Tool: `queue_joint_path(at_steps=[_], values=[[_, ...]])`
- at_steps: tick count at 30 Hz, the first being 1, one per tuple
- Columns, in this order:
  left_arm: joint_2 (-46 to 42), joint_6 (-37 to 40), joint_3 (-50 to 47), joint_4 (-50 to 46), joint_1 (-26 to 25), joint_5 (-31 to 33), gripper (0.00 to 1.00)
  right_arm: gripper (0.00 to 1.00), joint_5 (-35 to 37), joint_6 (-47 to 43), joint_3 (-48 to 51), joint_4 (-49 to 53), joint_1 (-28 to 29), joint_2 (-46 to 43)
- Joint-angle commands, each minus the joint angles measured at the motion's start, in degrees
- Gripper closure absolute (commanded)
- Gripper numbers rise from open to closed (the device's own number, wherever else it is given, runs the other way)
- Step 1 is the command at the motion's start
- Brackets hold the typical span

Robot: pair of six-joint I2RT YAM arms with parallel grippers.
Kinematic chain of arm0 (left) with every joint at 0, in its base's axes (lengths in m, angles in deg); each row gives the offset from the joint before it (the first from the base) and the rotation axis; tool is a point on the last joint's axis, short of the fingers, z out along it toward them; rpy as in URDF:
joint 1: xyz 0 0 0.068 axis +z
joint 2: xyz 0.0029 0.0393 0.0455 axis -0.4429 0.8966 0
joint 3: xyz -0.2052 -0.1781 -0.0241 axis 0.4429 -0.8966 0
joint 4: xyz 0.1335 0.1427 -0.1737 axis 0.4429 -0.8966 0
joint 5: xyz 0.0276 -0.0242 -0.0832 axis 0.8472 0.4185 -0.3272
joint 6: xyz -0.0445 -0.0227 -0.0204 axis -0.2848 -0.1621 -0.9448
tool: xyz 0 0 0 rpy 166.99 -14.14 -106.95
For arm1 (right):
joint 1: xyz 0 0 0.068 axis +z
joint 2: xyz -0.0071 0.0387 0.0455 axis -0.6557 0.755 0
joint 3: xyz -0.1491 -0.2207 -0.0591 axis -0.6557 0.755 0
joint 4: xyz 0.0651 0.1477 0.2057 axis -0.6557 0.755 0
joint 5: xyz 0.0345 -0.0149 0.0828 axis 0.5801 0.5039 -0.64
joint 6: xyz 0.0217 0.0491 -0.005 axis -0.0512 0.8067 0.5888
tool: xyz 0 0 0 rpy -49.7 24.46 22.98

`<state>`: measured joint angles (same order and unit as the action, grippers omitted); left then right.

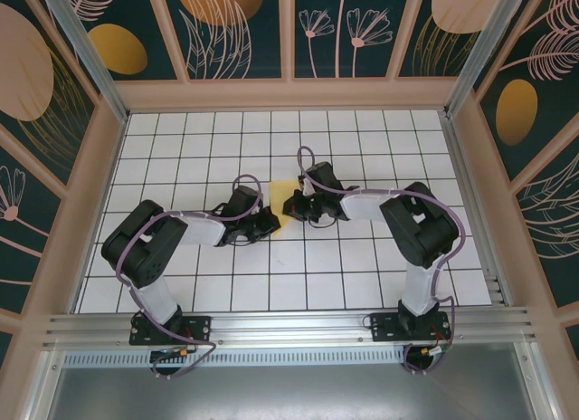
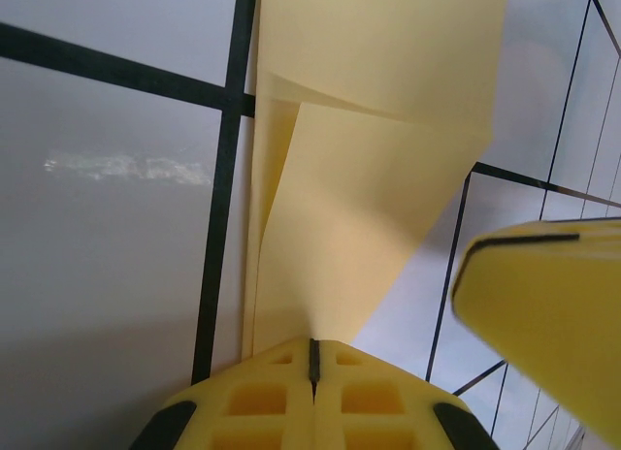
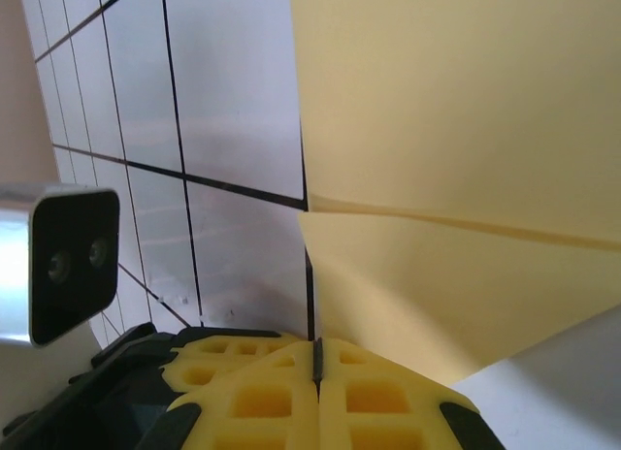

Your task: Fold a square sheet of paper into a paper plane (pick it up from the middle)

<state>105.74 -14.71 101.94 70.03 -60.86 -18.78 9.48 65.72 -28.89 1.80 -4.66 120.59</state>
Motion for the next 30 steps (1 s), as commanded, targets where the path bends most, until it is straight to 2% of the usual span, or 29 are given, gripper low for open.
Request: queue_joint_path(at_steps=[1, 10, 15, 20, 27, 30], values=[[1.0, 0.7, -1.7, -4.6, -0.1, 4.0, 1.00, 0.99, -0.8, -0.8, 0.8, -0.2, 0.4, 1.5], [0.7, 0.1, -2.4, -4.0, -0.2, 4.0, 1.00, 0.99, -3.2, 0.0, 0.5, -0.4, 0.4, 5.1], [0.8, -0.1, -2.8, -5.0, -0.1, 4.1, 1.00, 1.00, 0.2, -3.0, -0.4, 2.5, -0.4, 5.9], [1.1, 0.1, -3.2, -7.4, -0.2, 4.4, 1.00, 1.00, 3.9, -6.3, -1.2, 4.3, -4.1, 7.3], [0.6, 0.2, -3.9, -7.6, -0.1, 4.6, 1.00, 1.00, 5.2, -9.3, -2.2, 5.3, -11.2, 8.1], [0.5, 0.5, -3.5, -7.8, -0.1, 4.4, 1.00, 1.00, 5.4, -10.1, -3.8, 6.5, -12.6, 6.8]])
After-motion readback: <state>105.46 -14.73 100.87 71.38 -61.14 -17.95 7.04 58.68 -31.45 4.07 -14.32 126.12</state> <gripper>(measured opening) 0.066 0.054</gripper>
